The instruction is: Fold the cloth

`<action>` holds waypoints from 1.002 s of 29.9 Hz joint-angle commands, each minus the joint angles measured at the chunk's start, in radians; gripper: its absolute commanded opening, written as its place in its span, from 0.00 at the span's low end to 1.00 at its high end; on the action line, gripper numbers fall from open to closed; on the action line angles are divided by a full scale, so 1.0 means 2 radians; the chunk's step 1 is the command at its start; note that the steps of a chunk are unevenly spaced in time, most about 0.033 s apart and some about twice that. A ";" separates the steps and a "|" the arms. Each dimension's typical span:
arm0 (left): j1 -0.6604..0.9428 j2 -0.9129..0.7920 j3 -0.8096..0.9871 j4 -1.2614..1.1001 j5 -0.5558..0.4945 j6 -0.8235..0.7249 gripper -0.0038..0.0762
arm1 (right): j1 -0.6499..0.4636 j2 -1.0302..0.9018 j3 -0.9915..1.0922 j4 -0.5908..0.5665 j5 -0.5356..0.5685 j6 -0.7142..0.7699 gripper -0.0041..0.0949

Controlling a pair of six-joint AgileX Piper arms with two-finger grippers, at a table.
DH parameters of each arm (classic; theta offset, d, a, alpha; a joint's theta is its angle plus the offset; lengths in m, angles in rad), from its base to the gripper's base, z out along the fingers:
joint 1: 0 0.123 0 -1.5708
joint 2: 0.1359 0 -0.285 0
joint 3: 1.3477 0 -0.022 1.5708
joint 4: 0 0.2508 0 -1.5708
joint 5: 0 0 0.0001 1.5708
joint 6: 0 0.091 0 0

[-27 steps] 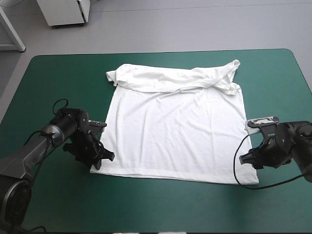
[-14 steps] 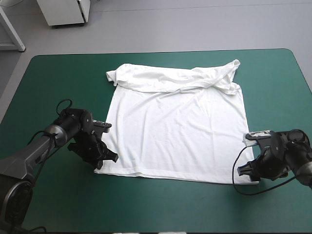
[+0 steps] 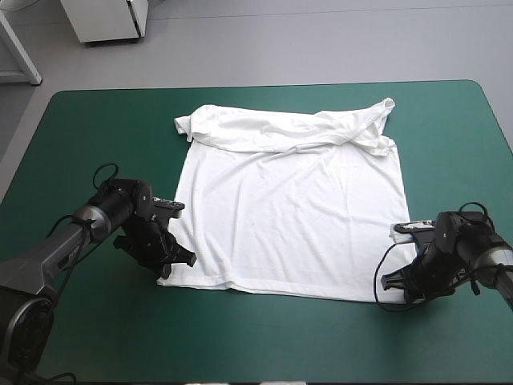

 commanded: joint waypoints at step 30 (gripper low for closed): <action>-0.006 -0.226 -0.473 0.010 0.058 0.028 0.04 | 0.003 -0.059 -0.629 0.104 0.044 -0.030 0.03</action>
